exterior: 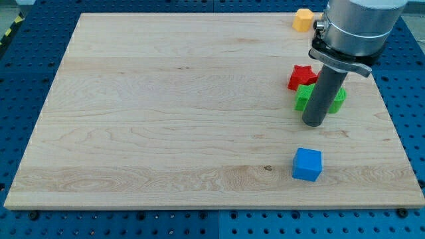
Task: Keep blue cube in a diagonal line with green star and red circle
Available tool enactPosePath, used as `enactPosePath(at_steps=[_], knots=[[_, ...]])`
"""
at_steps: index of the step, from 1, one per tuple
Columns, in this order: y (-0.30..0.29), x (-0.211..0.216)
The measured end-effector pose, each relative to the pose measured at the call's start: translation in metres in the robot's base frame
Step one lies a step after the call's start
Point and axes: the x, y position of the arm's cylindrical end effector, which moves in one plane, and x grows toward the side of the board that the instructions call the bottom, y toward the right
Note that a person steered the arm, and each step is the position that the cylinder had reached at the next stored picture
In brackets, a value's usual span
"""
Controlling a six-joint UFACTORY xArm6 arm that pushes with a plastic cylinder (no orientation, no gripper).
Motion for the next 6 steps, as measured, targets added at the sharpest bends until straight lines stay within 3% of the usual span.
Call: enactPosePath(at_steps=[4, 6], knots=[[0.0, 0.016], [0.046, 0.053]])
